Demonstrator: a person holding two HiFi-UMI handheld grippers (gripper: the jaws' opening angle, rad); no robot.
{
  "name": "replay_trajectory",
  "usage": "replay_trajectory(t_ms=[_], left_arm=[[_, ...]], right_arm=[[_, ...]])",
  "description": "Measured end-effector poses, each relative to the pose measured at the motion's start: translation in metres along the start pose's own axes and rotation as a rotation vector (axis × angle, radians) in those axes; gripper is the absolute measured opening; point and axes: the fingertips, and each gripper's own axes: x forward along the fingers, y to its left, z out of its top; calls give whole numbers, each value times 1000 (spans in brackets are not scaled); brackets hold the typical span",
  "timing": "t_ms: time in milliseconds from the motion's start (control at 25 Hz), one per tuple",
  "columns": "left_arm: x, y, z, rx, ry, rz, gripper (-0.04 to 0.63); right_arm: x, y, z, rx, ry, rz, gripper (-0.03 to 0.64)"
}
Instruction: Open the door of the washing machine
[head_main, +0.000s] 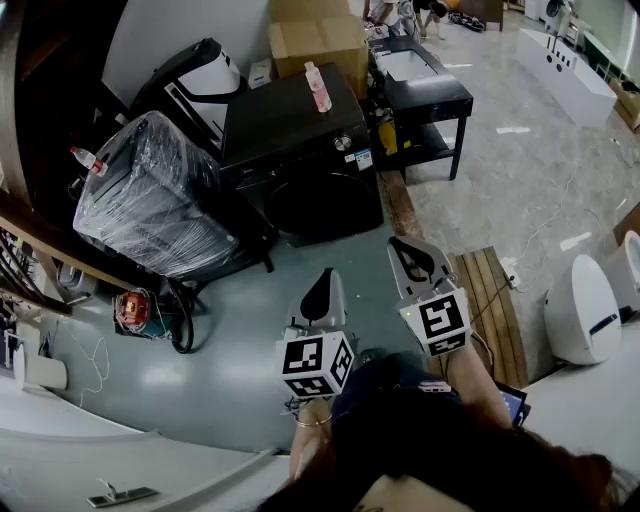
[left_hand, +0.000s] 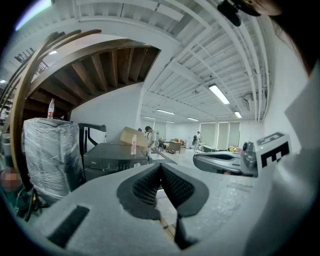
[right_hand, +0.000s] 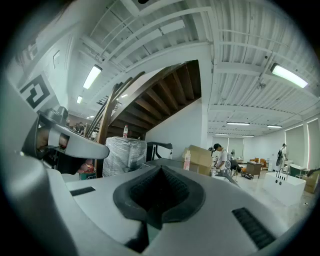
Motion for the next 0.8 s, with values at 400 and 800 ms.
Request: replay_trajectory(t_ms=[400, 800], left_arm=[[33, 39, 12, -5, -8, -36, 12], [60, 91, 13, -7, 10, -101, 12]], right_arm=[[47, 5, 1, 60, -8, -7, -2], [92, 18, 7, 106, -24, -66, -2]])
